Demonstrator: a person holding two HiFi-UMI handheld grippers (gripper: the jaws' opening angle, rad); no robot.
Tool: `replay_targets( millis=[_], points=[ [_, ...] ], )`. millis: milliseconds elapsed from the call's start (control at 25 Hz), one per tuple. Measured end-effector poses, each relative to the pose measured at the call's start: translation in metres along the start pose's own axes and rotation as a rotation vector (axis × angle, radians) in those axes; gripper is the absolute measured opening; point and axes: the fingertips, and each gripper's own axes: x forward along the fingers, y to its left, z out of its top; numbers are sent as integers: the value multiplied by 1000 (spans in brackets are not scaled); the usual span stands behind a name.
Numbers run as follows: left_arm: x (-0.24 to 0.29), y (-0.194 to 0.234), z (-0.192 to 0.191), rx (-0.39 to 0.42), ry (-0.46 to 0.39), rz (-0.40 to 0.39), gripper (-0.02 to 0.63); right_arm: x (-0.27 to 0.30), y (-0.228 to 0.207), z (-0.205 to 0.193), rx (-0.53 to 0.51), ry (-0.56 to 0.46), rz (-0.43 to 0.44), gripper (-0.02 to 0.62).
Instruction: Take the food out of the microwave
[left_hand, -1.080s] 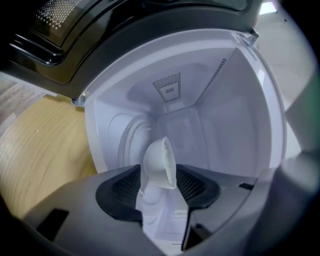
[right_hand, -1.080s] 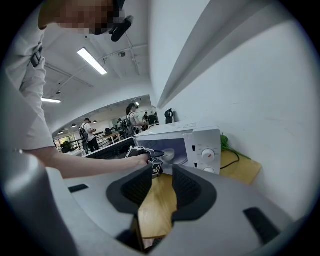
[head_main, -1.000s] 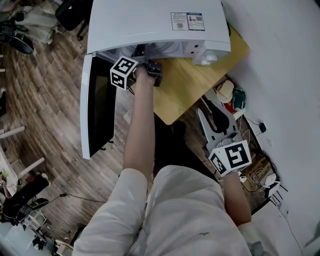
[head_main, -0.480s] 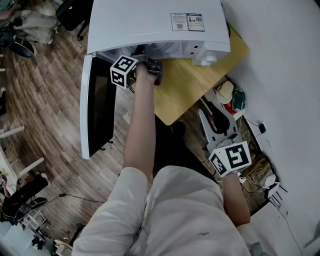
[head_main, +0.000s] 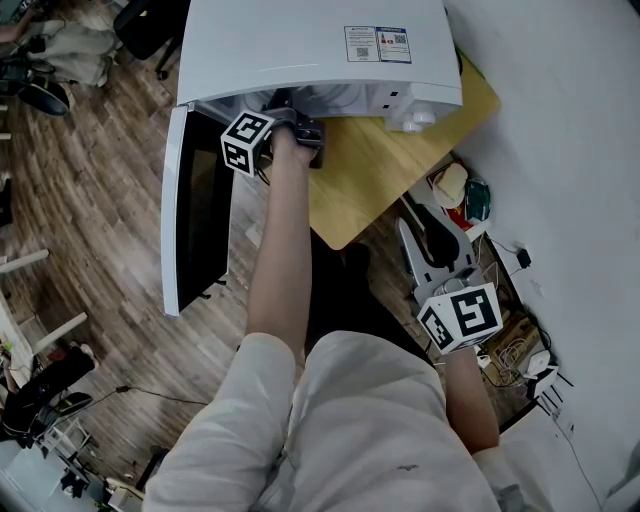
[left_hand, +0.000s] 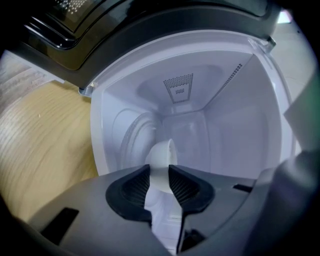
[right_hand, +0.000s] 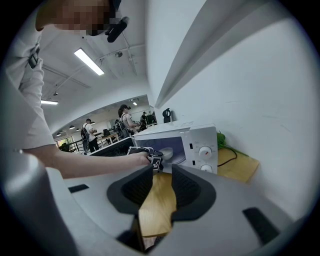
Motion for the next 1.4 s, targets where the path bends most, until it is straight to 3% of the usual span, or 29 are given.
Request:
replay_targets(
  millis=[440,1400],
  points=[
    [-3,0,-5,-46,14,-11,86,-1,2,1,-2,-2,2,100],
    [-23,-1,-25,-46,39,-19,71,-10,3,12,-15,-20,9,97]
  ],
)
